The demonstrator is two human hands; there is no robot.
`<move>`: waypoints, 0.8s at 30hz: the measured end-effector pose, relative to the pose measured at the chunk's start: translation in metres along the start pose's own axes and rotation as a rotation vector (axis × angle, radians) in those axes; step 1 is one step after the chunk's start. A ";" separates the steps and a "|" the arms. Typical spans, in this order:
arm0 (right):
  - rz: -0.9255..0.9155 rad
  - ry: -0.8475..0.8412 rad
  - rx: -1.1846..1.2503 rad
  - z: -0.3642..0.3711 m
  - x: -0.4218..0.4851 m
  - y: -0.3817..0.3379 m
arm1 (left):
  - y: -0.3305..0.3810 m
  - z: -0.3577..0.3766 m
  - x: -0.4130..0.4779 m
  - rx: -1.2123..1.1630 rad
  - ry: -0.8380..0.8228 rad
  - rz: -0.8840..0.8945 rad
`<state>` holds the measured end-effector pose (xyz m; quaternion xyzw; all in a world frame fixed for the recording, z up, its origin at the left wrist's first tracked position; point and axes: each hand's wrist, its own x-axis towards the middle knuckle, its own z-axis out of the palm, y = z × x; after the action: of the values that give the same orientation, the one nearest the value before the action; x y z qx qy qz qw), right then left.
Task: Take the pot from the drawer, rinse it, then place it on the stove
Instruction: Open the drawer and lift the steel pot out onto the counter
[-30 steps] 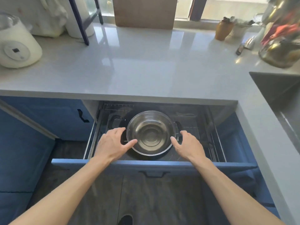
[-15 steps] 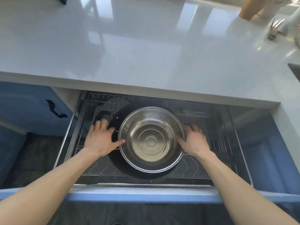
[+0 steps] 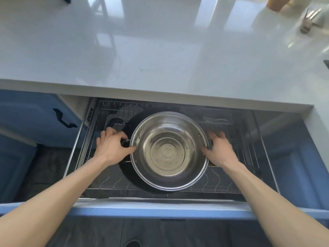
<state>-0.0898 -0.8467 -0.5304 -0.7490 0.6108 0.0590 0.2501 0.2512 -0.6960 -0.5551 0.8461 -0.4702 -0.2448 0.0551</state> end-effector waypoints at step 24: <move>-0.234 -0.020 -0.022 -0.279 -0.086 -0.051 | 0.111 -0.259 -0.083 -0.278 0.067 0.048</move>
<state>-0.1235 -0.8885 -0.2388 -0.8173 0.5159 0.0437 0.2529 0.2499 -0.7241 -0.2629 0.8266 -0.4497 -0.2778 0.1931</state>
